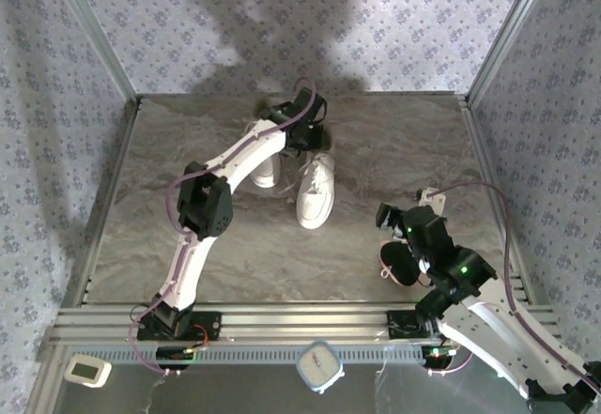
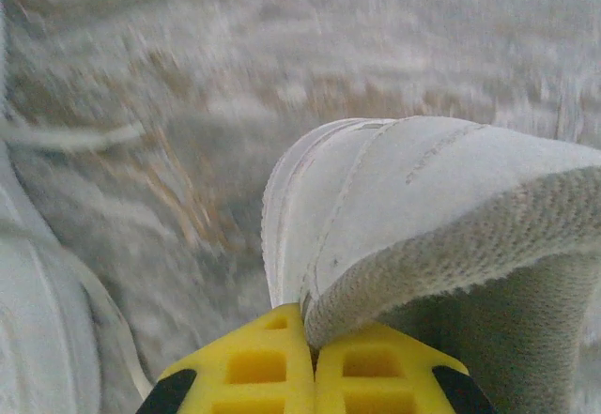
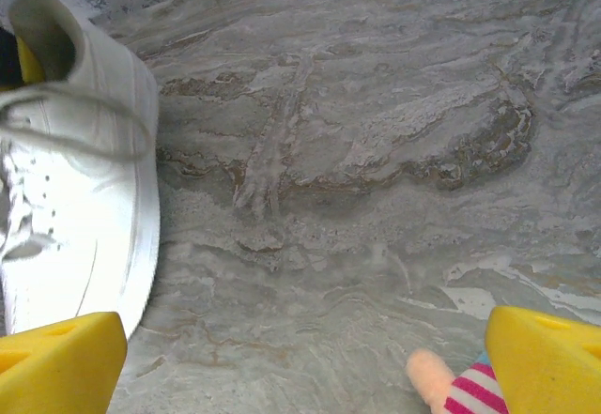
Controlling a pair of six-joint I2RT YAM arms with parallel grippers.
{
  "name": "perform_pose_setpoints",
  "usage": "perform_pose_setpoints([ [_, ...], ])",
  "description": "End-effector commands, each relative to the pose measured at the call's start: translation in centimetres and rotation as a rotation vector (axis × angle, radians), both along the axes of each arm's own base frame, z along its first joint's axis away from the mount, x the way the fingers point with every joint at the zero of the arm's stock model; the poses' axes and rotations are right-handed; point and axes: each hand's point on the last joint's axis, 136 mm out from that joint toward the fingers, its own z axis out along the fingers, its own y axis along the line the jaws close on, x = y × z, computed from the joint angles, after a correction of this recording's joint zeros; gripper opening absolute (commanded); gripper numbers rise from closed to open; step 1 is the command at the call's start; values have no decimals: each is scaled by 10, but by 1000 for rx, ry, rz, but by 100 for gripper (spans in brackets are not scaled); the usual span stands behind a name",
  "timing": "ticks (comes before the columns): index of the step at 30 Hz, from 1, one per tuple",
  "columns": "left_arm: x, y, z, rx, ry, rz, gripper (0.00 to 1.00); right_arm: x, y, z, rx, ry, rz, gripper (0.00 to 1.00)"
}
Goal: Tie the shoes
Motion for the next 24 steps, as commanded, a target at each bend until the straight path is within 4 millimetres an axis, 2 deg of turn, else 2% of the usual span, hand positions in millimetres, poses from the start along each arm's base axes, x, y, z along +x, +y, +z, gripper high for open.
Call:
perform_pose_setpoints([
  [1,27,-1,25,-57,-60,18,0,-5,-9,-12,-27,37,-32,100],
  [5,51,-6,29,-134,-71,47,0,-6,-10,-16,-23,48,-37,100],
  [10,74,-7,31,-148,-118,65,0,-6,-9,-17,-18,50,-34,100],
  [13,85,-6,23,-153,-134,74,0,-6,-8,-17,-17,52,-29,100],
  [17,94,-6,4,-158,-128,93,0,-8,-8,-19,-16,61,-24,100],
  [18,96,-7,0,-165,-125,95,3,-8,-8,-19,-17,63,-23,100],
  [20,99,-10,-6,-185,-119,91,15,-9,-8,-18,-15,68,-24,100],
  [24,100,-18,0,-233,-122,64,53,-10,-9,-15,-9,60,-24,100],
])
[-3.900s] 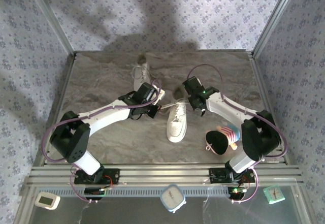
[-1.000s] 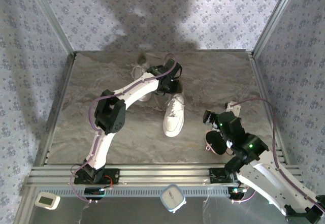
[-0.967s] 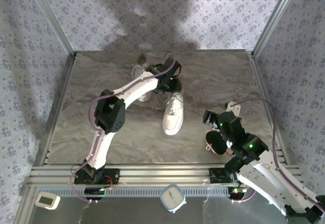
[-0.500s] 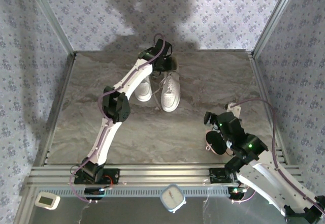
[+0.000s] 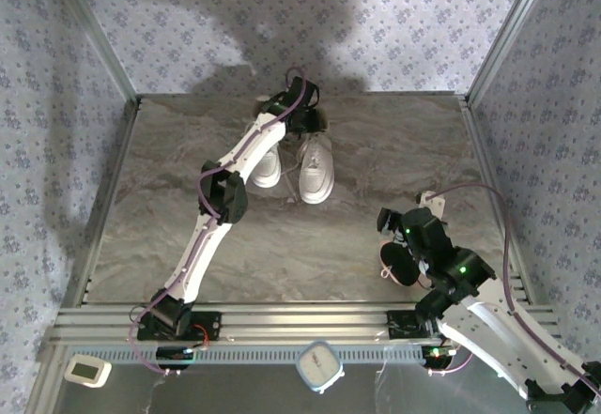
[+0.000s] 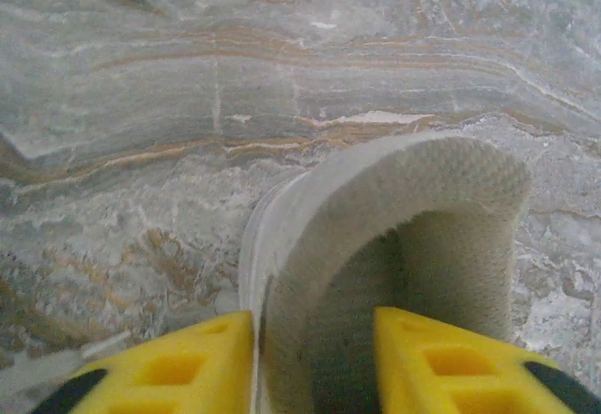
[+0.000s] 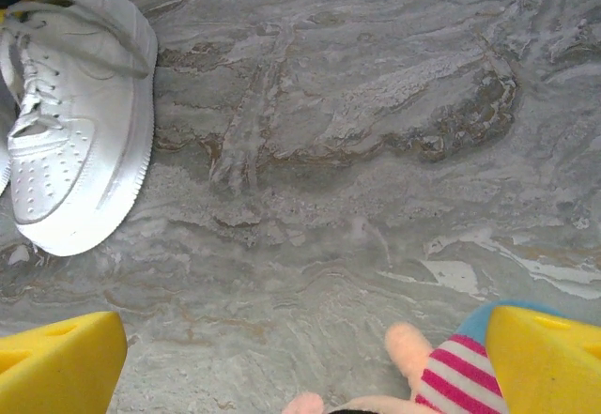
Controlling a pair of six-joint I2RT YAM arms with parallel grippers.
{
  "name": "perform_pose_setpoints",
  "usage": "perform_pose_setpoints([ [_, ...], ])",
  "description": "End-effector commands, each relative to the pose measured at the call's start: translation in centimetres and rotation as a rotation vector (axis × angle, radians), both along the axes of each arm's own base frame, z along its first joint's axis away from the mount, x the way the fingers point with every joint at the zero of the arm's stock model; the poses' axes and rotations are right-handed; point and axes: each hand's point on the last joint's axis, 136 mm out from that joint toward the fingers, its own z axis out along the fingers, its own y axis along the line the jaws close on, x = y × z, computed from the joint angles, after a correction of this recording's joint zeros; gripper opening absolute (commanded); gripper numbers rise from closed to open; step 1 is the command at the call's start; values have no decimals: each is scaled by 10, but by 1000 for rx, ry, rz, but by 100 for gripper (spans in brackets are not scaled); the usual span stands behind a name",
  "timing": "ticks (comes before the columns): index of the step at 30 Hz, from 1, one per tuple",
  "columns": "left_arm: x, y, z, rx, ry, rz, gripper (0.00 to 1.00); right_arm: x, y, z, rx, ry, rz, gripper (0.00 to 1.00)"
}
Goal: Tie the shoes
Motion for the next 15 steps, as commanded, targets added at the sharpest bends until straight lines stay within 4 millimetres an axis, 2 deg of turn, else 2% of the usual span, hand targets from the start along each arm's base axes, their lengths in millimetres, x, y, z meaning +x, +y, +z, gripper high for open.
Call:
perform_pose_setpoints([
  [1,14,-13,40,-110,-92,-24,62,-2,-3,3,11,-4,-16,100],
  [3,13,-19,64,-144,-129,-57,82,0,-3,10,5,-29,-10,100],
  [5,5,-22,97,-161,-169,-109,97,4,-4,21,-12,-65,-5,100],
  [6,-1,-22,113,-161,-189,-129,99,5,-4,23,-38,-71,9,100],
  [8,-18,-21,152,-150,-241,-183,100,12,-6,41,-56,-137,-2,100],
  [11,-52,-14,194,-104,-298,-256,100,21,-19,55,-109,-202,-65,100],
  [14,-82,9,205,-41,-378,-240,100,29,-41,53,-175,-207,-160,100],
  [15,-91,20,200,-33,-409,-222,100,30,-48,49,-173,-200,-197,100],
])
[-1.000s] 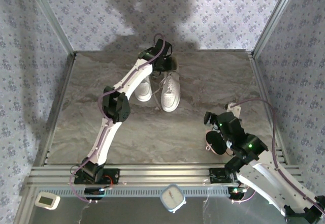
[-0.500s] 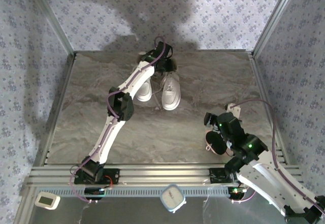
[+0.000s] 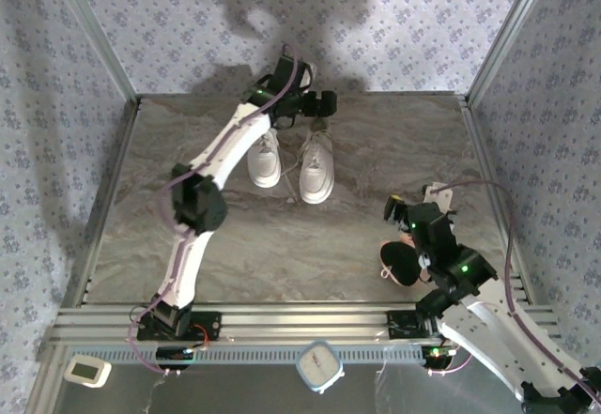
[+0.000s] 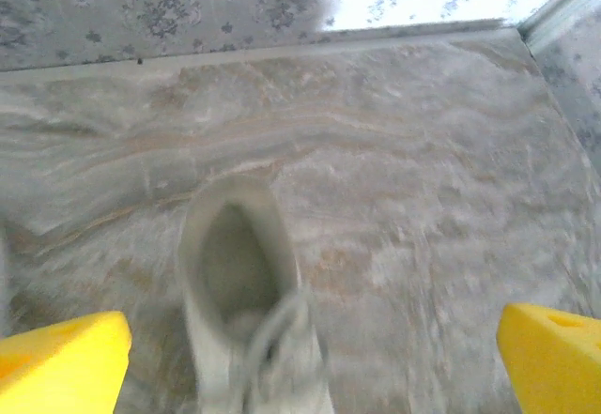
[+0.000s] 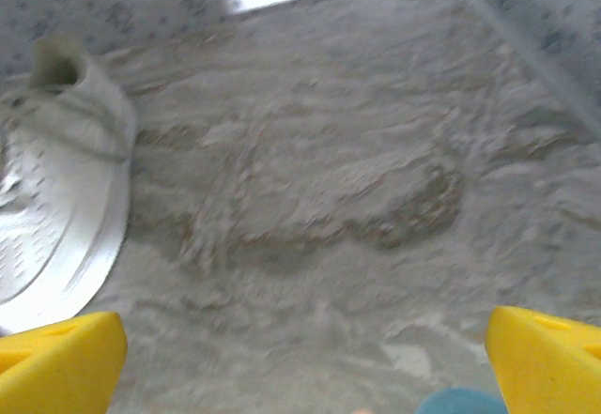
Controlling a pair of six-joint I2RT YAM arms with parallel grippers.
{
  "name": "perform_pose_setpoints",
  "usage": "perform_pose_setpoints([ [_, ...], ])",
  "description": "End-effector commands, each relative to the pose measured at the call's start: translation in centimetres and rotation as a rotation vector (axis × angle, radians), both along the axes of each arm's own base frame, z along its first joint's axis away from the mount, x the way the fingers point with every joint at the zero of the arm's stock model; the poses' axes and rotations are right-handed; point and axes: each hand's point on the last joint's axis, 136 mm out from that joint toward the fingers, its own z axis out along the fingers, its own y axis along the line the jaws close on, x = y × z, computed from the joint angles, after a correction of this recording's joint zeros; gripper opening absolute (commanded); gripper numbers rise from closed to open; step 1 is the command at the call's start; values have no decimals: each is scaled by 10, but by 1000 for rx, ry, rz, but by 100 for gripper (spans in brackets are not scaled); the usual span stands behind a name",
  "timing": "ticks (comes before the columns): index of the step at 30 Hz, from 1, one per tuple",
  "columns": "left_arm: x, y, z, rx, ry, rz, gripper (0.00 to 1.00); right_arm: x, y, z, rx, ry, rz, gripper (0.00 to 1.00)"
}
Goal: Tie the shoes
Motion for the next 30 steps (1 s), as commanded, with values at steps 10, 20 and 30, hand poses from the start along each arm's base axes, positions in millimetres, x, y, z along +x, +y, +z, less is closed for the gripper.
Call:
perform_pose_setpoints([
  [10,-115,194,1,69,-482,324,99,48,-92,-5,9,-28,-339,100],
  [20,-177,304,-84,292,-482,525,100,106,-98,-68,-193,144,-196,100],
  [30,-166,333,-132,282,-435,495,100,147,-53,-92,-226,10,99,100],
])
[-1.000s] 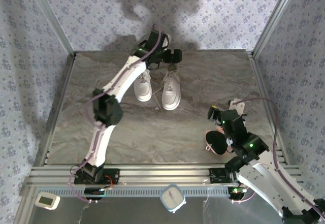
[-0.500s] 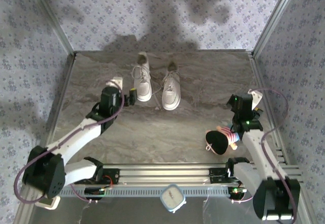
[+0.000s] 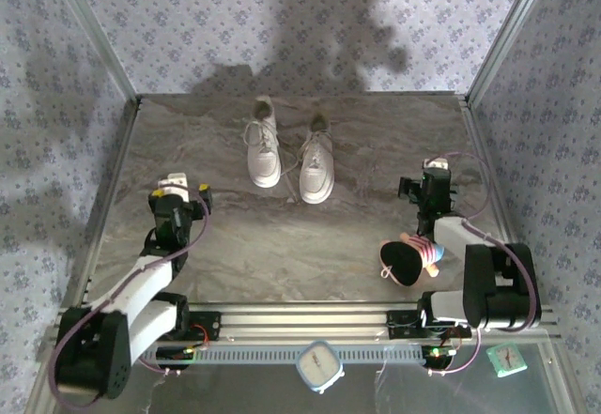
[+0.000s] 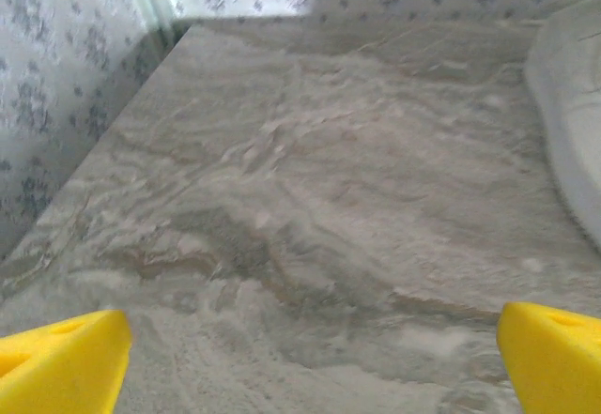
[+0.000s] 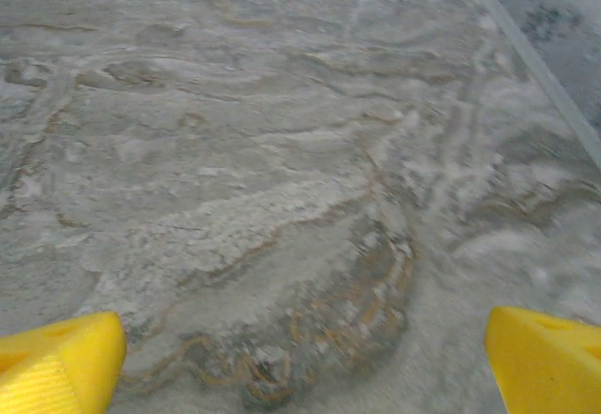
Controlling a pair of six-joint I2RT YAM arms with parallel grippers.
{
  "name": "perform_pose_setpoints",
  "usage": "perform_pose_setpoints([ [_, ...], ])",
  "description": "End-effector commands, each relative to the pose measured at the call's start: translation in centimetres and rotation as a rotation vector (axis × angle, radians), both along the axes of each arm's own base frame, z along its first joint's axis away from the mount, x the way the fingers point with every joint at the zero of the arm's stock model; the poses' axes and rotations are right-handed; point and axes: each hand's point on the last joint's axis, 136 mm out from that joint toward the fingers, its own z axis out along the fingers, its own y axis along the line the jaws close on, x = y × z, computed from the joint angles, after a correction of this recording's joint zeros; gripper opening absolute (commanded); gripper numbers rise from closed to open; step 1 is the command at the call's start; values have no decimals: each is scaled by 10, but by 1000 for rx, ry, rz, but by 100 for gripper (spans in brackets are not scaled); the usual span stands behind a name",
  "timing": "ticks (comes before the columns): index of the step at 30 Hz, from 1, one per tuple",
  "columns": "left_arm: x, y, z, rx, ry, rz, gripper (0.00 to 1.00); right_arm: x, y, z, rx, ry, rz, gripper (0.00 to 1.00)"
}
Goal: Tie the shoes
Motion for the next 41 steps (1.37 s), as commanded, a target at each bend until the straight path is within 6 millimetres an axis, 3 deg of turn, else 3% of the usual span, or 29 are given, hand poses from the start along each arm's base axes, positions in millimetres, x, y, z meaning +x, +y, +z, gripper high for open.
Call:
perform_pose_setpoints([
  [1,16,-21,4,6,-61,-154,100,24,18,18,-20,-134,136,100],
  [7,53,-32,-7,67,-56,-248,100,30,15,0,23,-124,150,100],
  [10,60,-11,-18,-8,-44,-193,100,25,17,-5,29,-169,169,100],
  [13,67,-4,-28,-57,-76,-186,100,24,19,-6,28,-176,181,100],
  [14,67,-3,-36,-66,6,-179,100,24,18,-7,35,-158,175,100],
  [16,77,7,-33,-73,7,-124,100,24,17,-7,35,-163,173,100],
  [17,75,17,-34,-72,16,-61,100,24,18,-7,35,-164,175,100],
  [41,76,11,-34,-46,24,-73,100,25,18,-6,23,-165,170,100],
])
